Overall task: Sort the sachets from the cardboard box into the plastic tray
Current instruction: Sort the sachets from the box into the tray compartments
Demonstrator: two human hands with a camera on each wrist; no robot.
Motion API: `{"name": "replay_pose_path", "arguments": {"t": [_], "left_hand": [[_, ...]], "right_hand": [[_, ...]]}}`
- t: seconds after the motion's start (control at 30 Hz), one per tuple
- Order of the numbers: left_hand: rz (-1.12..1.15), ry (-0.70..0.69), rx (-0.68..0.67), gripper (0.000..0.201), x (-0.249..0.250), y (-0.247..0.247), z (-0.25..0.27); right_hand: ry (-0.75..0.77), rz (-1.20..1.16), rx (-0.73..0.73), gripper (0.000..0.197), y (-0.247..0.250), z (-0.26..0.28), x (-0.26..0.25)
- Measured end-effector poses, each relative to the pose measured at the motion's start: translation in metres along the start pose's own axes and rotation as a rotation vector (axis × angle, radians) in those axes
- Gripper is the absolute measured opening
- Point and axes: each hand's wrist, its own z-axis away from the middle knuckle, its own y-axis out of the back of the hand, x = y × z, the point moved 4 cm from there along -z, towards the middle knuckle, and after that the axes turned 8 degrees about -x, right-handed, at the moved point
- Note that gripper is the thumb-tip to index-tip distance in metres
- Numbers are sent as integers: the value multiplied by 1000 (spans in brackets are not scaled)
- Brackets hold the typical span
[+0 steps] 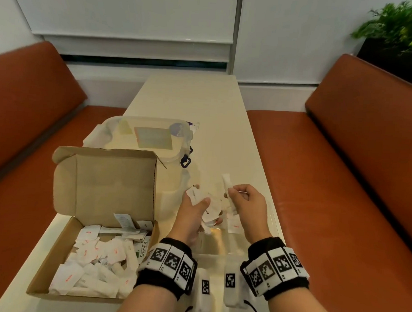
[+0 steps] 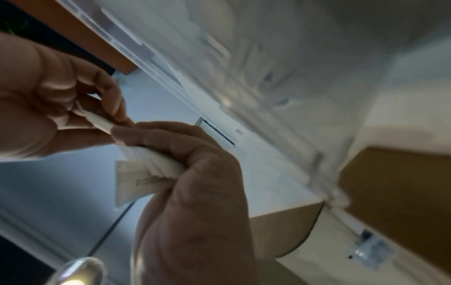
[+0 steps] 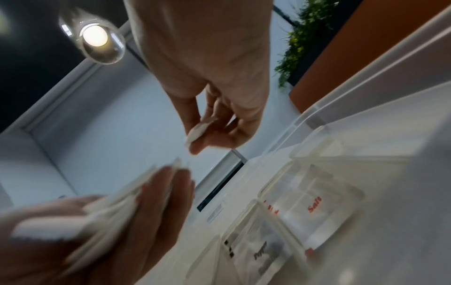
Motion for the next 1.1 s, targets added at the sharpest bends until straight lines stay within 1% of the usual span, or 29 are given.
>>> {"name": "replay_pose_path", "arguments": {"t": [0.03,0.1,0.2,0.27,0.37,0.43,0.5,0.6,0.7,0.8,0.87,0.97,1.03,1.1], "left_hand": [[-79,-28,18,44,4,1,0],[-232,-103,31,49,13,0,1],[-326,-169,16,52,24,-6,6],[-334,-158,-18,53,25,-8,7],[-262,-101,-49,46,24,-5,7],[-271,-87,-48,41,25,-4,8],[-234,-80,-65,35,25,-6,9],[-174,-83,-68,23,24,-9,9],[-174,-105,-35,22,24,-8,8],[-128,-105,-27,14,24,-4,7],[-138,-109,-16,11,27,-1,8],[-190,-134,-2,9,33,1,10],[-215,-139,-8,8,35,2,11],[-246,-128,-15,11,35,2,12]], "right_hand": [[-17,-41,-42,4,1,0,0],[-47,-112,-126,3,3,1,0],[-69,-202,-212,12,4,0,4],[-88,-318,-237,20,4,0,7],[-107,-474,-254,29,5,1,10],[-102,-524,-272,31,5,3,9],[-100,-548,-280,29,3,5,10],[-93,-455,-282,26,-1,9,12],[-63,-333,-298,23,-5,11,12],[-54,-314,-303,21,-5,12,10],[-74,-256,-321,19,-4,12,11],[-117,-96,-332,14,-4,12,13],[-88,-14,-298,13,-4,12,10],[-36,18,-286,13,-7,13,4]]}}
